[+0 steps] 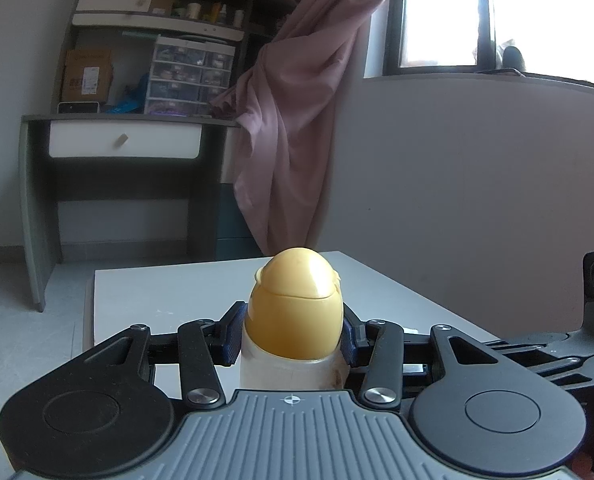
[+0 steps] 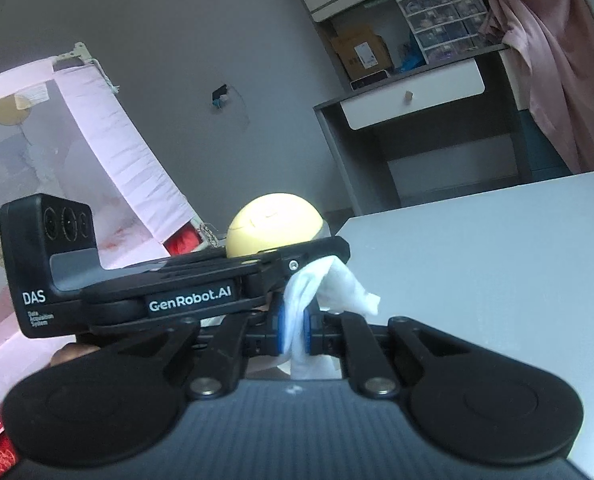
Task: Clean container
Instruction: 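Wipe the bottle body again with the right gripper's cloth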
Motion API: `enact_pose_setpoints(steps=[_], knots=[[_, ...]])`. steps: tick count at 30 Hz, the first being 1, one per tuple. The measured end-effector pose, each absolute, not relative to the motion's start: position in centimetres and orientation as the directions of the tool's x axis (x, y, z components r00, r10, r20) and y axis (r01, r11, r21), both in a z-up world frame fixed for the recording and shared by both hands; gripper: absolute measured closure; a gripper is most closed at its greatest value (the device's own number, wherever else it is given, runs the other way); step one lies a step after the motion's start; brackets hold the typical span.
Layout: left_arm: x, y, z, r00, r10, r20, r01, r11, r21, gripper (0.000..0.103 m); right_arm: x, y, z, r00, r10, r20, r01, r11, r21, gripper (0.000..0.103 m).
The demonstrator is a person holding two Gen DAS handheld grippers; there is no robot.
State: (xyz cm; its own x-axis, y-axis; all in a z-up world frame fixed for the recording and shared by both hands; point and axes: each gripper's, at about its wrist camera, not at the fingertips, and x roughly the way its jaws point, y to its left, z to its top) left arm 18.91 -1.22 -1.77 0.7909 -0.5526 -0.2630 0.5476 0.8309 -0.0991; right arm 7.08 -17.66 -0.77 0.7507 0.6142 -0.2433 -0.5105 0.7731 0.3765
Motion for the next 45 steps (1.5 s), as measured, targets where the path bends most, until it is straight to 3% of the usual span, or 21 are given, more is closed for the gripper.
enact_pose_setpoints(steps=[13,20,33,38,45], knots=[[18.8,-1.0,-1.7,0.791,-0.553,-0.261,0.548,0.831,-0.100,0.056,8.2,-17.0,-4.4,0.705,0.610,-0.362,-0.469,0.784,0.407,0.093],[18.7,-1.1,-1.6,0.790,-0.555,-0.261,0.551,0.829,-0.097,0.056,8.0,-16.9,-4.0,0.705,0.613,-0.357,-0.472,0.781,0.409,0.093],[18.6,-1.0,-1.6,0.792,-0.553,-0.259,0.546,0.831,-0.105,0.056,6.3,-16.4,-0.5,0.707,0.669,-0.230,-0.565,0.730,0.385,0.093],[18.6,-1.2,-1.6,0.793,-0.551,-0.260,0.545,0.832,-0.101,0.056,6.4,-16.4,-1.2,0.696,0.676,-0.242,-0.563,0.723,0.401,0.094],[18.2,-1.3,-1.7,0.794,-0.550,-0.259,0.545,0.833,-0.099,0.056,7.6,-16.0,-3.7,0.668,0.667,-0.329,-0.523,0.736,0.430,0.094]])
